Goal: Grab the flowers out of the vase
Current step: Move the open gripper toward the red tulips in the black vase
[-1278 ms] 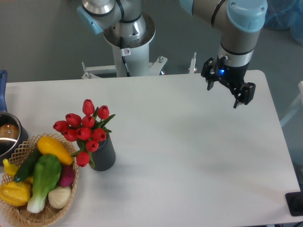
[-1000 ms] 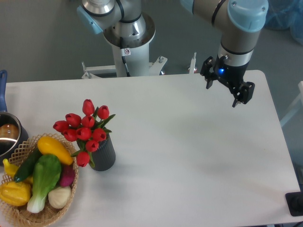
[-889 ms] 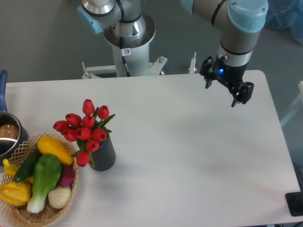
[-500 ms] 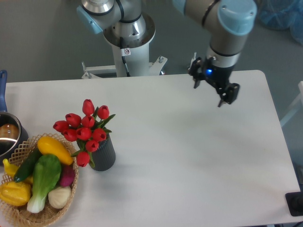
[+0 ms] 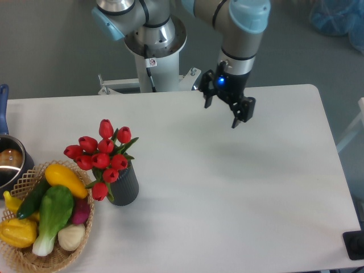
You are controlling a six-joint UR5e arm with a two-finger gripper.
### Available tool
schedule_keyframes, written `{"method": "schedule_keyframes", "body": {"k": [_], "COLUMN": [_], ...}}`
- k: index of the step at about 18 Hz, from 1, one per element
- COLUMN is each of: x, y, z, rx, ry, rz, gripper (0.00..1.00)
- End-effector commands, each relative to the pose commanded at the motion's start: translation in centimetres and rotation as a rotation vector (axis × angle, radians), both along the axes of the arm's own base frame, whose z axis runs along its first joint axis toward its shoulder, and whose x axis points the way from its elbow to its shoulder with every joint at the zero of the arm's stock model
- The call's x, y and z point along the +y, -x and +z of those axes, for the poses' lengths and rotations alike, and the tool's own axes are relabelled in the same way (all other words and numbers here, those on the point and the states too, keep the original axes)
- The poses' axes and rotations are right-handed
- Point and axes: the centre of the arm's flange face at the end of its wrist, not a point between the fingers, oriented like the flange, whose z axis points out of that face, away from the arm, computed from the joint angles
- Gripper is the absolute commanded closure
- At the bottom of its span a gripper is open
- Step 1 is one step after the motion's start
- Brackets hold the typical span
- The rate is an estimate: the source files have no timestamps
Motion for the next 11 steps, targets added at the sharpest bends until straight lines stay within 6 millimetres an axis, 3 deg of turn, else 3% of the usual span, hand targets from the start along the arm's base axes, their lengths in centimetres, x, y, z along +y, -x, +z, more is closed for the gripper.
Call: {"method": "schedule_keyframes", "body": {"k": [6, 11], "x": [3.1, 4.8], "y": [-1.2, -2.5], "z": [1.2, 0.5], "rx": [-0.162, -0.257], "ry": [-0.324, -0.426], "rz": [-0.024, -0.051], "gripper": [0.0, 0.0]}}
